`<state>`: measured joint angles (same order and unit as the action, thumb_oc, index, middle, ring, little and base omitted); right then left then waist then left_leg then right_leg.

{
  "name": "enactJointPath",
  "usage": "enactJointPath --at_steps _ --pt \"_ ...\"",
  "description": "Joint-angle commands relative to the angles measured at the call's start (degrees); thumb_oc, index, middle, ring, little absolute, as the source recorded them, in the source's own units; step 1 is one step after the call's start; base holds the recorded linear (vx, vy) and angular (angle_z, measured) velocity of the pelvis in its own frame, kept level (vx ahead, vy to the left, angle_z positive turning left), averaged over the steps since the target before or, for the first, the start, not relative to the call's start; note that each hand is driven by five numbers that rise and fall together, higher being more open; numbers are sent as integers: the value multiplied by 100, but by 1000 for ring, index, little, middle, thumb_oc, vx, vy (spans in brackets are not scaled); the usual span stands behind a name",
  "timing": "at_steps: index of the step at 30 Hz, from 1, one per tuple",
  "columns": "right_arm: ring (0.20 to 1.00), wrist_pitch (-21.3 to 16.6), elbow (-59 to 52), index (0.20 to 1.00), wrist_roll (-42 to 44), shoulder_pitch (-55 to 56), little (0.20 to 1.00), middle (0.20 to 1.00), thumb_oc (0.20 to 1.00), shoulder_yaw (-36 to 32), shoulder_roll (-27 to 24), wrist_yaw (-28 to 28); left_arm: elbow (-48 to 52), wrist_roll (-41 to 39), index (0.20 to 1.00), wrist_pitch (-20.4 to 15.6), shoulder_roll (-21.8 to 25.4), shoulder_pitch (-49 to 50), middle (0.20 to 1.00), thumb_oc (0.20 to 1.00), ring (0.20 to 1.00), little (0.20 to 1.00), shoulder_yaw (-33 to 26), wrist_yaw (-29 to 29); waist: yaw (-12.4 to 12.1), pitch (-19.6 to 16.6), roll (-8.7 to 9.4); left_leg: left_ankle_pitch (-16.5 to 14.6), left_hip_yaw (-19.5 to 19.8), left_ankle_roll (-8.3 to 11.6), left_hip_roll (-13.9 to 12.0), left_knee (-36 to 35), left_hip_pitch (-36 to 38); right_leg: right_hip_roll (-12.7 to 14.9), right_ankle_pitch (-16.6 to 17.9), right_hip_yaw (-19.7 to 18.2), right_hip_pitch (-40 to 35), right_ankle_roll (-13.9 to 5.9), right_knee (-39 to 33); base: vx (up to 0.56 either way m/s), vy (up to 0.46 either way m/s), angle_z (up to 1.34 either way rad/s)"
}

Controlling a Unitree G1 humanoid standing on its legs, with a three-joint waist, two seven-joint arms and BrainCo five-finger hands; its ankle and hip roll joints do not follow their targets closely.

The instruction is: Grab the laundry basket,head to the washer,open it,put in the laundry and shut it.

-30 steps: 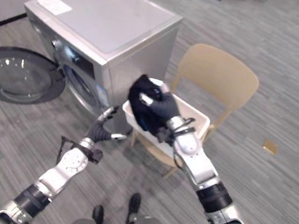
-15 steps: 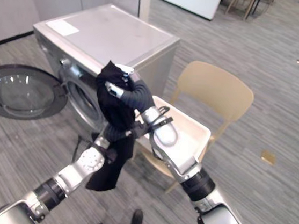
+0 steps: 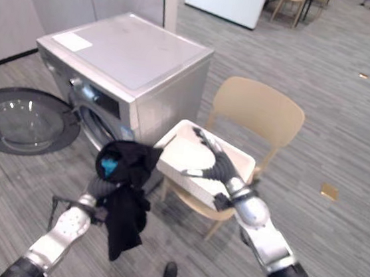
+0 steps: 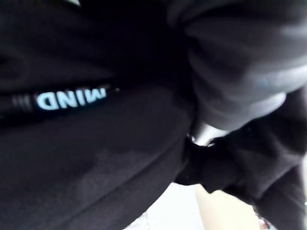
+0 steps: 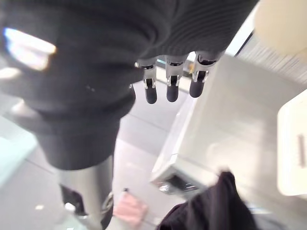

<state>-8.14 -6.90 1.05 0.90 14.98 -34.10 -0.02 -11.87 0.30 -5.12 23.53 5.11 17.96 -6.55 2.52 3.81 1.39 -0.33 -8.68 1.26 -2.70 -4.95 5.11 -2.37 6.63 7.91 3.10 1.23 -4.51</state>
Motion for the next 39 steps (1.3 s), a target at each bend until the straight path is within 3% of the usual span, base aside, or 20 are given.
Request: enactJointPath --at_steps 1,7,13,16,17,20,21,22,25,27,29,33,34,35,36,37,39 --pt "1000 -24 645 1000 -835 471 1000 1000 1000 -271 100 -92 -447 234 200 -346 339 23 200 200 200 200 -459 159 121 -176 104 -90 -84 131 -2 -5 -261 473 -917 -196 -650 -780 62 14 5 -3" --pt "1000 164 2336 1000 -1114 804 1000 1000 1000 -413 370 -113 -1355 415 200 -143 354 403 200 200 200 200 -901 225 139 -41 40 -62 -87 122 0 -5 -252 474 -955 -211 -647 -760 89 -1 4 -2" --pt "1000 185 2840 1000 -1321 710 1000 1000 1000 -294 420 -91 -1886 432 200 -59 245 511 200 200 200 200 -1217 106 75 143 18 -21 -45 99 2 -1 -206 469 -1078 -246 -595 -699 300 -8 -3 0" --pt "1000 189 2897 1000 -1304 568 1000 1000 1000 -195 428 -138 -1939 326 200 -35 243 470 200 200 200 200 -1285 -18 -14 436 61 -111 61 88 9 537 -586 505 -1156 -233 -418 -631 526 -154 -35 3" --pt "1000 174 2953 1000 -1278 475 1000 1000 1000 -131 450 -214 -1946 182 200 -35 220 391 200 200 200 200 -1296 -98 -104 634 113 -147 130 165 16 1043 -1031 575 -1184 -72 -304 -575 580 -181 -41 15" --pt "1000 185 3009 1000 -1283 421 1000 1000 1000 -120 464 -252 -1950 63 200 -44 180 347 200 200 200 200 -1317 -115 -124 675 130 -158 126 213 20 1267 -1251 612 -1216 87 -292 -550 562 -82 -17 52" --pt "1000 298 3112 1000 -1364 414 1000 1000 1000 -123 519 -370 -1968 -234 200 5 49 352 200 200 200 200 -1401 -157 -209 672 158 -51 -553 222 -277 1237 -1411 720 -1312 646 -380 -541 499 34 21 72" --pt "1000 326 3144 1000 -1368 413 1000 1000 1000 -119 554 -404 -2006 -284 200 24 4 350 200 200 200 200 -1414 -164 -212 648 172 32 -753 202 -369 1130 -1418 747 -1315 811 -436 -556 481 158 57 112" --pt "1000 375 3194 1000 -1399 430 1000 1000 1000 -115 608 -459 -1984 -276 200 64 -33 360 200 200 200 200 -1384 -190 -178 608 199 114 -887 273 -533 901 -1419 842 -1452 1059 -605 -612 504 167 120 165" --pt "1000 416 3292 1000 -1452 431 1000 1000 1000 -90 674 -510 -1944 -286 200 72 -56 319 200 200 200 200 -1375 -192 -118 626 226 305 -1359 332 -913 761 -1624 1032 -1537 1458 -761 -662 566 170 221 135" --pt "1000 413 3370 1000 -1505 440 1000 1000 1000 -69 765 -480 -1871 -269 200 74 -76 420 200 200 200 200 -1355 -76 -109 565 172 373 -1446 333 -916 672 -1516 1087 -1568 1591 -898 -726 623 268 290 102" --pt "1000 473 3497 1000 -1547 302 1000 1000 1000 11 904 -497 -1844 -286 200 113 -34 354 200 200 200 200 -1350 -57 -102 535 290 134 -1358 166 -641 861 -1539 1396 -1510 1504 -843 -789 1130 287 298 32" --pt "1000 478 3504 1000 -1529 166 1000 1000 1000 85 1012 -513 -1806 -259 200 123 84 278 200 200 200 200 -1353 -84 -137 620 404 -89 -1325 -5 -475 962 -1466 1621 -1332 1344 -618 -854 1804 160 181 10" --pt "1000 477 3506 1000 -1529 164 1000 1000 1000 86 1015 -513 -1806 -259 200 123 86 277 200 200 200 200 -1354 -84 -140 619 409 -91 -1330 -8 -471 963 -1467 1628 -1337 1338 -609 -856 1814 334 278 2" --pt "1000 474 3430 1000 -1495 111 1000 1000 1000 142 1100 -515 -1808 -195 200 151 189 220 200 200 200 200 -1322 -128 -91 701 472 -213 -1203 -135 -293 905 -1291 1545 -1103 984 -288 -877 2423 176 116 17" --pt "1000 476 3430 1000 -1494 106 1000 1000 1000 143 1104 -515 -1808 -195 200 152 193 218 200 200 200 200 -1325 -128 -100 700 484 -218 -1217 -145 -280 897 -1288 1564 -1118 962 -259 -889 2464 245 178 34" --pt "1000 465 3321 1000 -1484 79 1000 1000 1000 208 1138 -507 -1805 -184 200 139 229 199 200 200 200 200 -1355 -180 -15 795 423 -294 -1105 -237 -153 687 -1006 1331 -1090 541 183 -908 2881 229 174 41"
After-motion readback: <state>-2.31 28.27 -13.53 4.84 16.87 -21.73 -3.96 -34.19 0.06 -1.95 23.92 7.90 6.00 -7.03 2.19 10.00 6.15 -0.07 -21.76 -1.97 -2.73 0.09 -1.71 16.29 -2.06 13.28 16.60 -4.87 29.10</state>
